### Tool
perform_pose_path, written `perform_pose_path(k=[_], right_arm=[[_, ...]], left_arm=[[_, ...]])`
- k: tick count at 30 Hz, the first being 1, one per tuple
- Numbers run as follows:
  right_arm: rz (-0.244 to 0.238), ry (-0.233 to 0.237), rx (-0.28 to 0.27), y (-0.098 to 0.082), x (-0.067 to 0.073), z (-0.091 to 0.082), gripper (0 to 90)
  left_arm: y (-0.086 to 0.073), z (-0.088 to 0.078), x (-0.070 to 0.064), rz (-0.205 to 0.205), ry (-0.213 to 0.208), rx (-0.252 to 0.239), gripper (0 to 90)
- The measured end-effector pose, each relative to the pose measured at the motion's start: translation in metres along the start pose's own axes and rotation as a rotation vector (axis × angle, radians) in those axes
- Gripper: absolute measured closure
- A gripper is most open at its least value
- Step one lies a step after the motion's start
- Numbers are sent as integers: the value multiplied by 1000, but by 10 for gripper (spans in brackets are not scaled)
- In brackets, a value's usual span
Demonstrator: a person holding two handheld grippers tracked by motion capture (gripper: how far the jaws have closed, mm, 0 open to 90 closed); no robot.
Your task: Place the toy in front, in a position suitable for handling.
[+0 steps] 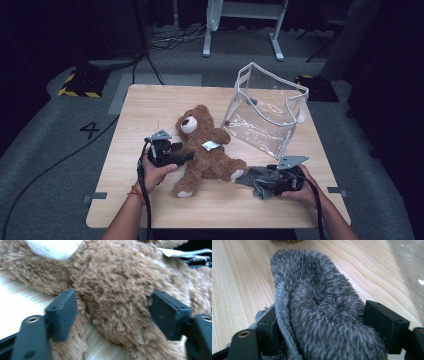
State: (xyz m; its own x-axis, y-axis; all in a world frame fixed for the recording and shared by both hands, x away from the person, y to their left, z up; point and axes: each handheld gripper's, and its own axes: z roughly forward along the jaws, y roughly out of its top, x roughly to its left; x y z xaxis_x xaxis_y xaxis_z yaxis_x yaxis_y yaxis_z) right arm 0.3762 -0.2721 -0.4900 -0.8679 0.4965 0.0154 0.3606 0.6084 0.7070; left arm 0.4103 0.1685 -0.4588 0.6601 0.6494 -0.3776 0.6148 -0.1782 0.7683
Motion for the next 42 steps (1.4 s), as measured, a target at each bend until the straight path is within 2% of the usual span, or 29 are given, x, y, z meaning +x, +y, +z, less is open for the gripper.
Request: perform_pose_path(k=[1,2,6,8,11,12,13,14,15,16,17,20,25,27,28,29,30,31,32,33,34,35,36,40,42], right_arm=[[-6,-3,3,0,0,0,224],[-14,-6,7,0,1,0,224],[-25,-9,13,-1,1,-2,223],[-22,-6,9,-2,0,-2,223],[-22,-6,8,-2,0,-3,223],[-23,-7,8,-3,0,-3,223],[-23,-7,8,-3,0,-3,223],[-26,-8,4,-3,0,-3,223],[-26,-8,4,-3,0,-3,223],[-26,-3,2,-4,0,-3,223],[-26,-3,2,-4,0,-3,223],[-29,-3,2,-4,0,-3,222],[-33,-3,0,-5,0,-3,217],[-36,-1,-1,-5,0,-2,212],[-36,-1,-1,-5,0,-2,212],[-39,2,-1,-5,0,-2,211],[-39,2,-1,-5,0,-2,211],[-37,5,-2,-5,-1,-2,211],[-34,7,-2,-5,-1,-2,210],[-34,7,-4,-6,-1,-2,210],[-34,7,-4,-6,-1,-2,210],[-34,9,-8,-6,-2,-2,210],[-32,11,-10,-6,-2,-2,210],[-33,8,-11,-6,-2,-2,211],[-34,10,-9,-6,-2,-2,212]], left_arm=[[0,0,0,0,0,0,190],[8,0,2,-7,20,-4,162],[22,2,7,-22,33,0,154],[34,10,16,-47,62,15,153],[39,22,26,-100,33,53,132],[39,22,26,-100,33,53,89],[40,26,27,-107,32,62,89],[41,31,30,-137,9,67,46],[41,31,30,-137,9,67,41],[39,37,33,-187,-26,78,30],[39,37,33,-187,-26,78,28],[32,43,33,-233,-82,67,27],[28,45,32,-264,-152,83,29],[28,50,29,-259,-187,103,30],[28,50,29,-259,-187,103,31],[29,52,24,-227,-197,108,45],[29,52,24,-227,-197,108,93],[31,52,20,-196,-229,88,174],[32,52,17,-171,-247,72,293],[34,52,13,-142,-235,73,393],[34,52,13,-142,-235,73,429],[37,53,6,-102,-220,81,466],[38,53,4,-85,-216,75,504],[39,51,3,-56,-215,52,714],[39,49,2,-38,-202,45,790]])
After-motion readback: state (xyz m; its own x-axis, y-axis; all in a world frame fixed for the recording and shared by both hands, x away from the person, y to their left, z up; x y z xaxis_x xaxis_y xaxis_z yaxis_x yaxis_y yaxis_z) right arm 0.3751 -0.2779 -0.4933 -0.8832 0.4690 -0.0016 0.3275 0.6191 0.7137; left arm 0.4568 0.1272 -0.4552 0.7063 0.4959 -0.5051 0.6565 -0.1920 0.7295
